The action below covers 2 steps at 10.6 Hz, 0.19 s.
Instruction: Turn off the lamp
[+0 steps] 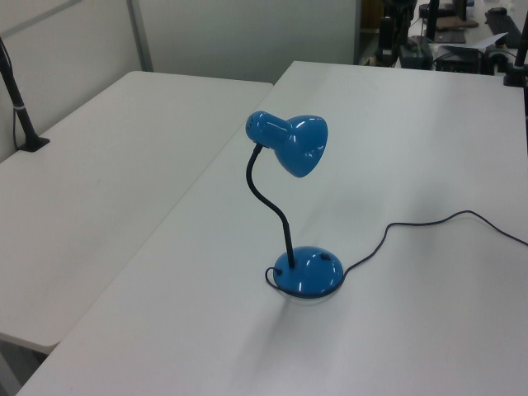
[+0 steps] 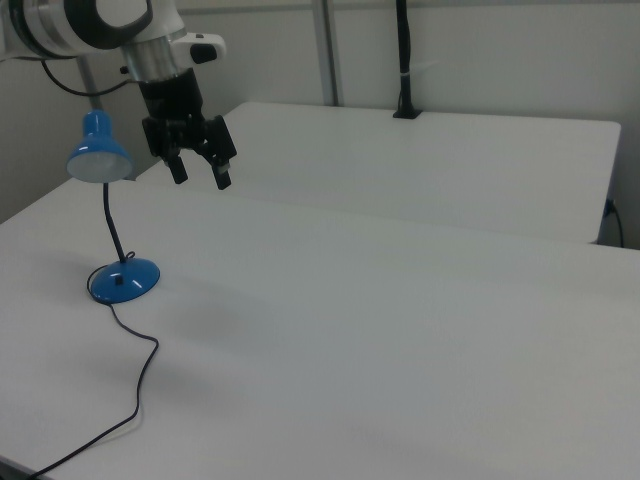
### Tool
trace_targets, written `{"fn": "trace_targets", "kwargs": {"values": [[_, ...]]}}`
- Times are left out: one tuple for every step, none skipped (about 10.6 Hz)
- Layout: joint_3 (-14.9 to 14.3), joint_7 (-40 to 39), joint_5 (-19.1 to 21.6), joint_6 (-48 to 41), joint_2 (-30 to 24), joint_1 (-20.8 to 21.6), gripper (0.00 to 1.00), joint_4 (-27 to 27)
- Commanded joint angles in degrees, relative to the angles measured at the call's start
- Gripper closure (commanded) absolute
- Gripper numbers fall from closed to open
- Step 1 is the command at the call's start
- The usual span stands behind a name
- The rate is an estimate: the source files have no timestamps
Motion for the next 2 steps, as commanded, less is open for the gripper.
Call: {"fn": "trace_targets", "kwargs": {"values": [[-0.04,-1.05,0.2,-0.8,-0.91,-0.31,0.0,-0.07],[-0.13,-1.14,0.2,-0.72,-0.91,-0.31,0.0,-0.07]]}}
